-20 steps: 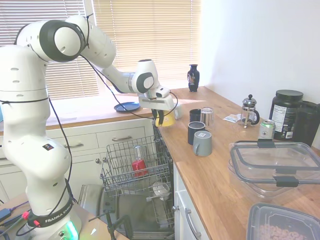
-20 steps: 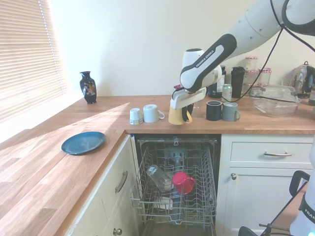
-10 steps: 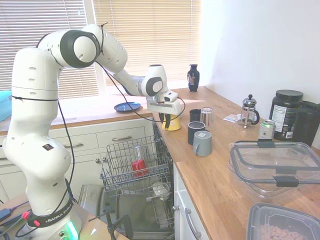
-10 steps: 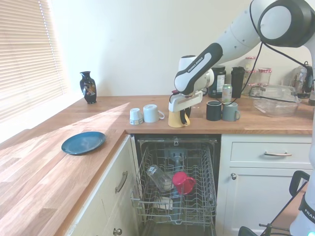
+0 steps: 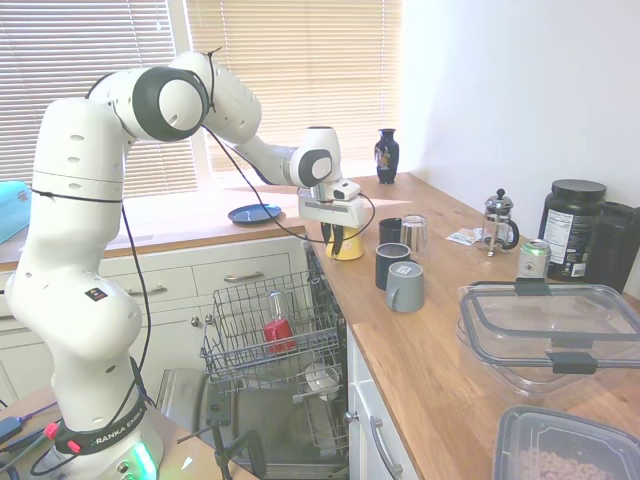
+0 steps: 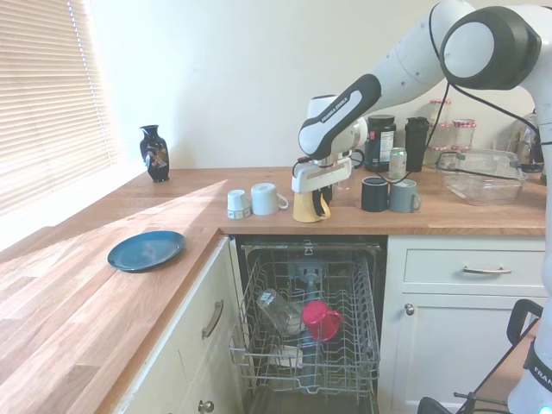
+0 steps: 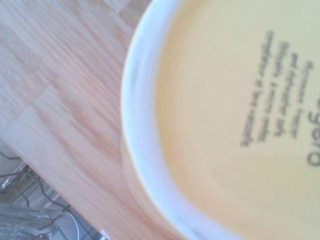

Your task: Move a mug from dishwasher to table

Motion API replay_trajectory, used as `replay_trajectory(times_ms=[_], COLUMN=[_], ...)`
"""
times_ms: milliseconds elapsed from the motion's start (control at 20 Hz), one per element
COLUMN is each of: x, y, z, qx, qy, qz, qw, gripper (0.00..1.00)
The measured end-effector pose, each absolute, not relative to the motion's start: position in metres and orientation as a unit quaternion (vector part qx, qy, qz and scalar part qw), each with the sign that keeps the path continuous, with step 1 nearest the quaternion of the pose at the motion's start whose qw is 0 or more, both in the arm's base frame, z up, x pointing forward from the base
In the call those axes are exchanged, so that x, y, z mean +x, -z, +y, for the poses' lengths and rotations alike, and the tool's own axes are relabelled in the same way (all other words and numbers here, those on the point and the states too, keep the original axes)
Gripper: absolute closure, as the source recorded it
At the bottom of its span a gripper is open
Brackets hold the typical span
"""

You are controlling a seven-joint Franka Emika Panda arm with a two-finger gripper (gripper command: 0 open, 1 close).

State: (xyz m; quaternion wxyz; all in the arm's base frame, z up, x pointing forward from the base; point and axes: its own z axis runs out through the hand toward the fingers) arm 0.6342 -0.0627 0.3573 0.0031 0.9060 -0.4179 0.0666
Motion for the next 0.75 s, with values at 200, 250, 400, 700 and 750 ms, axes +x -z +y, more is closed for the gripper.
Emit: replay_trajectory(times_ms=[200, 250, 400, 700, 750], x=[0.636, 0.636, 0.635, 0.584, 0.570], y=[-0.354, -0.354, -0.357, -0.410, -0.416], z=[-0.061, -0.062, -0.063, -0.047, -0.044], qx=[0.906, 0.906, 0.904, 0.895, 0.892], qy=[-0.065, -0.065, -0.071, -0.109, -0.111], qz=[-0.418, -0.418, -0.422, -0.433, -0.437], qw=[0.005, 0.005, 0.004, -0.017, -0.018], gripper=[0.00, 0.00, 0.00, 0.00, 0.00])
